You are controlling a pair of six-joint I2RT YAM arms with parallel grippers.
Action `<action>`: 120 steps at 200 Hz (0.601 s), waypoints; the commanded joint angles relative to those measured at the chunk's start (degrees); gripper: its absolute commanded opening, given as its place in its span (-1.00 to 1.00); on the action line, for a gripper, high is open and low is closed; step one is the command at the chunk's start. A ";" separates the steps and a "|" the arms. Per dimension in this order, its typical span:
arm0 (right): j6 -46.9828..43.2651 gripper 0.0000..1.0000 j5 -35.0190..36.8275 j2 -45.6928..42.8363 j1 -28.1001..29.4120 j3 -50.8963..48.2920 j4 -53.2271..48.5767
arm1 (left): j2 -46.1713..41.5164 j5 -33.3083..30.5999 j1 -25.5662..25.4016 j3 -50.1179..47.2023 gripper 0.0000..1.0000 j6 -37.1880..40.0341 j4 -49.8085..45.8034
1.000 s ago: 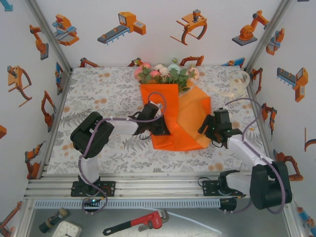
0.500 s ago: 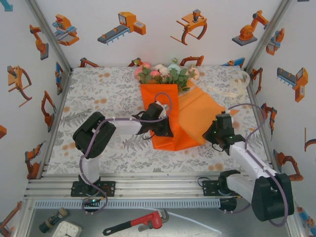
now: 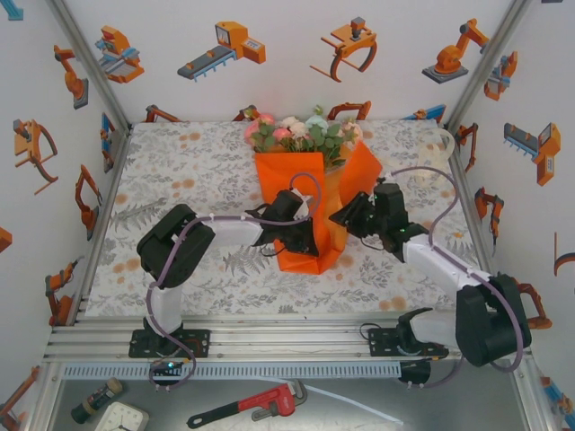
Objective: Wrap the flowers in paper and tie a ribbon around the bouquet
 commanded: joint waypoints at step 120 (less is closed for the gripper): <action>0.48 -0.96 -7.12 10.73 5.05 3.31 21.48 | 0.69 1.39 0.95 -1.54 -0.56 -1.53 2.95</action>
